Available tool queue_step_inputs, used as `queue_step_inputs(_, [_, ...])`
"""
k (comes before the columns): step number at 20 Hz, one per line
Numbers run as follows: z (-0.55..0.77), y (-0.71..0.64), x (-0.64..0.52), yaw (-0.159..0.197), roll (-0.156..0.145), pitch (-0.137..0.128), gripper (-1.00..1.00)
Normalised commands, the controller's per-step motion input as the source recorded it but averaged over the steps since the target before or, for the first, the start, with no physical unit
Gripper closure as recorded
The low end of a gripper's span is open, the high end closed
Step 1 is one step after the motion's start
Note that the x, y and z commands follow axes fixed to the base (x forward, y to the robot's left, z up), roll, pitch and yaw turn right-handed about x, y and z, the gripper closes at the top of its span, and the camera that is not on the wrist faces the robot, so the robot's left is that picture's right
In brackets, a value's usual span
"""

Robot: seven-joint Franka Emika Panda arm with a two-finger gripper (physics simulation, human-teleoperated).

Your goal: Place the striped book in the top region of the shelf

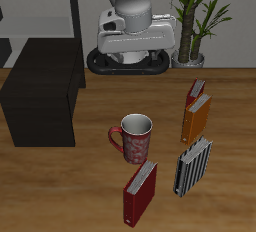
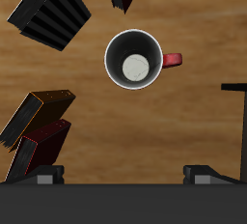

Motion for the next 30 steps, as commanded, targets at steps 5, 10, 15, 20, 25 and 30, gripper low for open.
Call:
queue_step_inputs(5, [0.15, 0.18, 0.38, -0.028, -0.009, -0.032, -1.0])
queue_step_inputs(10, [0.03, 0.14, 0.36, -0.021, 0.009, -0.008, -1.0])
queue_step_inputs(15, [-0.03, 0.23, 0.46, -0.048, 0.051, 0.006, -1.0])
queue_step_inputs(20, [-0.04, 0.27, 0.31, -0.007, 0.02, -0.028, -1.0])
queue_step_inputs(25, [-0.02, 0.23, 0.19, -0.038, 0.052, -0.034, -1.0])
queue_step_inputs(30, [-0.13, 0.16, 0.32, -0.061, 0.016, 0.005, -1.0])
